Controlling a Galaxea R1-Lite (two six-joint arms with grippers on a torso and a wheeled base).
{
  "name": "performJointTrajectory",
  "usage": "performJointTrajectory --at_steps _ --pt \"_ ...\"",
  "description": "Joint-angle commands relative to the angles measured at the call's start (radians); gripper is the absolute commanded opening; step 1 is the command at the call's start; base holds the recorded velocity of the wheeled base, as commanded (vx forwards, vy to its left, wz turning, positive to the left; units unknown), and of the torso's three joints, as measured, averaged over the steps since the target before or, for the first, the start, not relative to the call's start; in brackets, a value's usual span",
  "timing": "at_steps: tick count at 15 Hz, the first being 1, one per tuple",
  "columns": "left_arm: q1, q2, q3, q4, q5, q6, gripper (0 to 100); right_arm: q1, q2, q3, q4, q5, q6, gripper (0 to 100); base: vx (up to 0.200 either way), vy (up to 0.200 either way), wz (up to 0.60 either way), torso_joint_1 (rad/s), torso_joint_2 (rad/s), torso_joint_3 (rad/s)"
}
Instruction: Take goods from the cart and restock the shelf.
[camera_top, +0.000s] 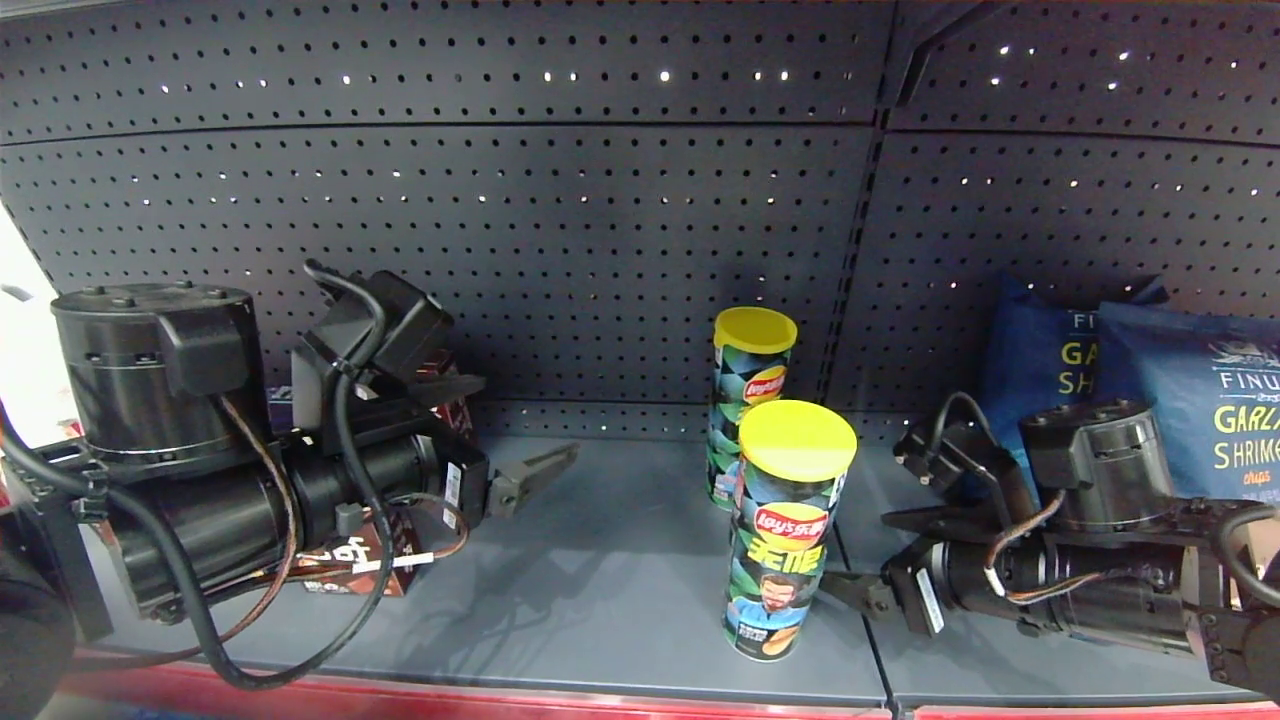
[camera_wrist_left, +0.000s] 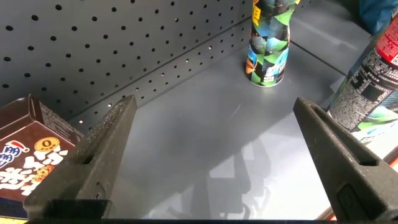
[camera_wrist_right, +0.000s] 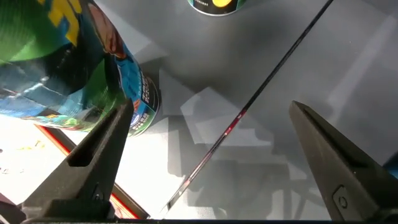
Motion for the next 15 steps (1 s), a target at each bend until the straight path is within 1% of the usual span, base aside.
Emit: performJointTrajectory --at_steps 1,11,15 --pt "0.0 0.002 0.0 -0.001 0.0 0.0 100 0.002 0.006 -0.002 0.0 0.001 -0.001 100 0.0 0.0 0.0 0.0 0.0 0.0" --pt "0.0 0.002 0.003 -0.001 0.0 0.0 100 0.017 0.021 -0.012 -0.005 0.001 0.0 100 0.0 0.0 0.0 0.0 0.0 0.0" --pt "0.002 -0.009 0.012 -0.001 0.002 -0.001 100 -0.007 -0.086 0.027 -0.003 -0.005 0.002 100 0.0 0.0 0.0 0.0 0.0 0.0"
